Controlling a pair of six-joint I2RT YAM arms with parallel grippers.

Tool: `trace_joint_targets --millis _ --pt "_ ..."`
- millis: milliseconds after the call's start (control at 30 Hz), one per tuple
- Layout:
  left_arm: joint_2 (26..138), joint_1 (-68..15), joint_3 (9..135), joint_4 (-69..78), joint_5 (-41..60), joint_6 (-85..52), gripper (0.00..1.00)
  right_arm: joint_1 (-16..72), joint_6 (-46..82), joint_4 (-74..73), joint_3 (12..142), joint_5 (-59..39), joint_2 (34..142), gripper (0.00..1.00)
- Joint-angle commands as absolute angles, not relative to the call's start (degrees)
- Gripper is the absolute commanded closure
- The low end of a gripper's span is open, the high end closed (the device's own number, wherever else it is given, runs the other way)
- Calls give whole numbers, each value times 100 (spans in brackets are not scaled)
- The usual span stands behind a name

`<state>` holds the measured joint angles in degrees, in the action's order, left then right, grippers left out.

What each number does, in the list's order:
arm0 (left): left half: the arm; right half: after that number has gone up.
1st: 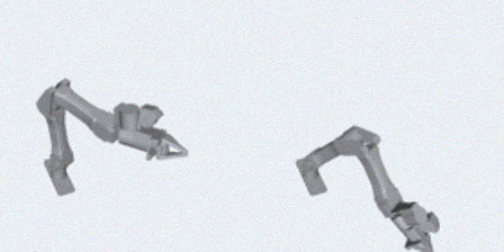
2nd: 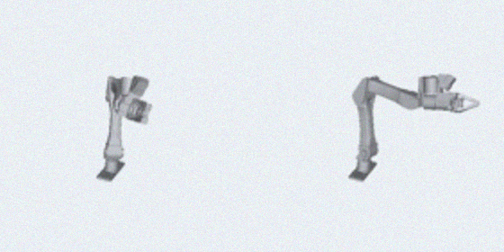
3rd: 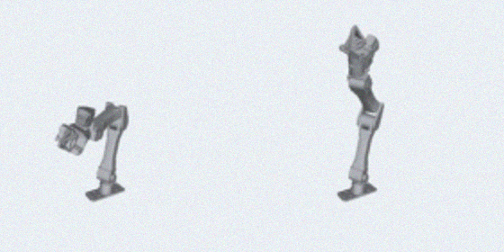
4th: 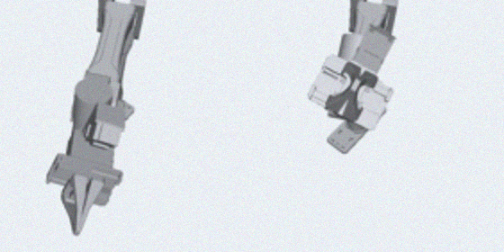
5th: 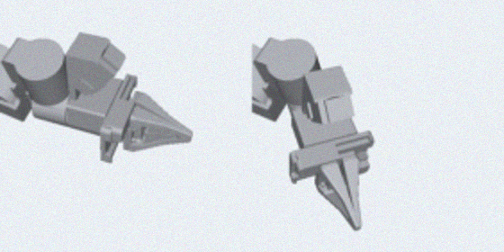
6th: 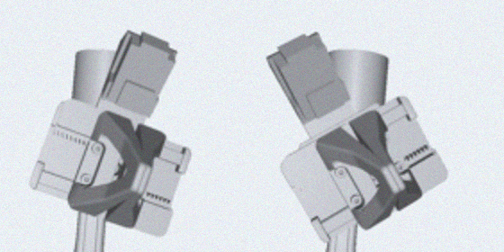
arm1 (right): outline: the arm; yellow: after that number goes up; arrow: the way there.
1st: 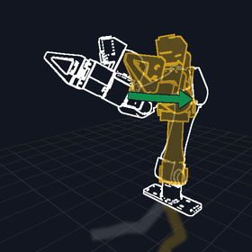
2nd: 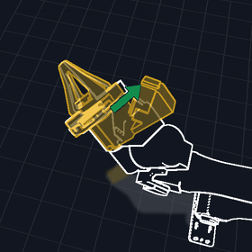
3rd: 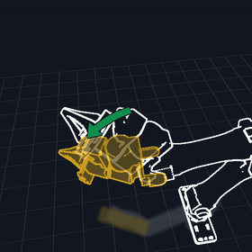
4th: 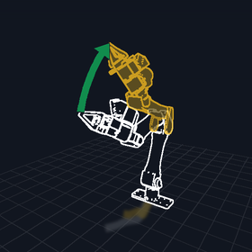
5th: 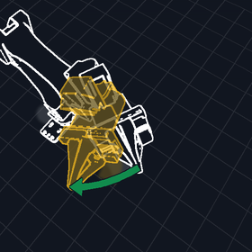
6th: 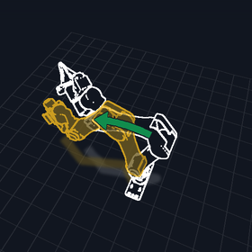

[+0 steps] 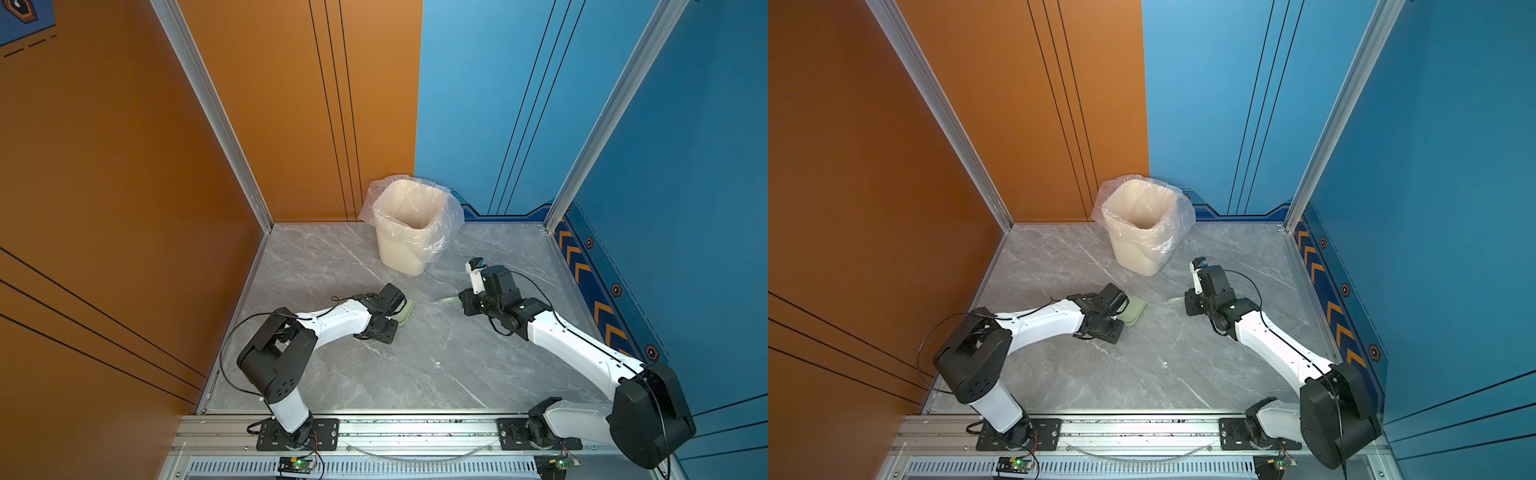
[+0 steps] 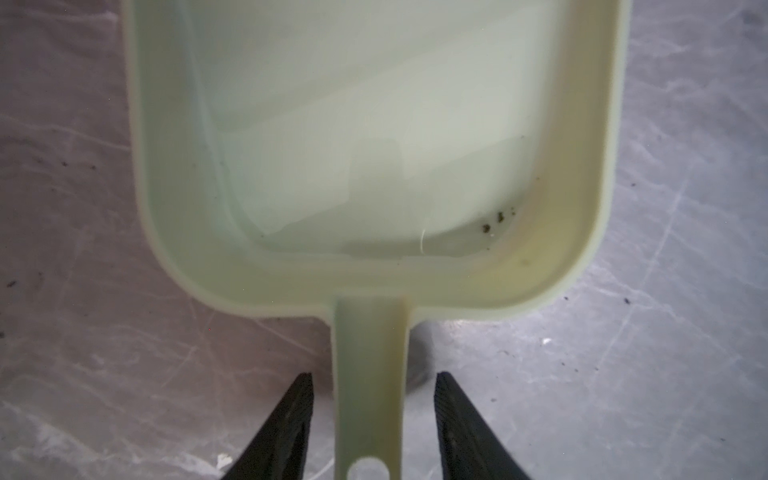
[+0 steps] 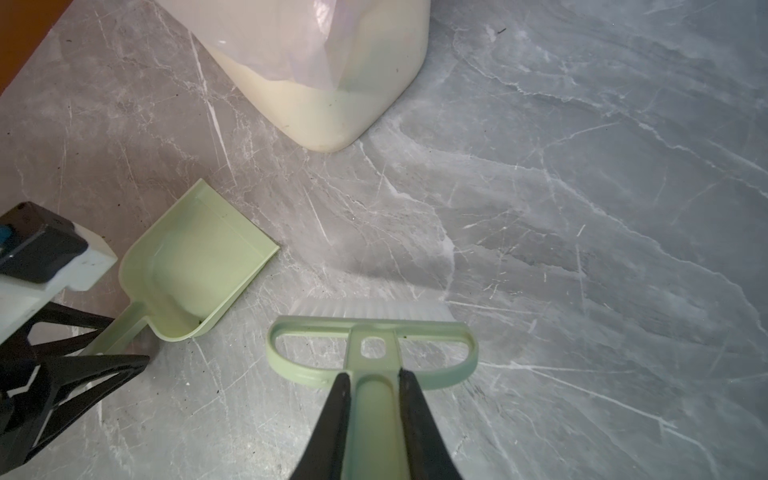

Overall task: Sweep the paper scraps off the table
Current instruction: 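Lay the green brush onto the dustpan with the right gripper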

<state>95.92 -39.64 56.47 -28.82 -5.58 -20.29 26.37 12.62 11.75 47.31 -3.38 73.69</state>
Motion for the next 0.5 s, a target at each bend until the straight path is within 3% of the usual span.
trace_joint_targets --millis 0,100,467 --pt "9332 -3910 5565 -3126 -650 -2003 44 2781 960 821 4818 -458 7401 100" --pt "9157 -3907 5546 -3223 -660 -2001 39 2918 858 633 4782 -475 7420 100" --pt "8384 -3848 5420 -3533 -703 -2033 36 3340 607 -252 4667 -670 7736 100"
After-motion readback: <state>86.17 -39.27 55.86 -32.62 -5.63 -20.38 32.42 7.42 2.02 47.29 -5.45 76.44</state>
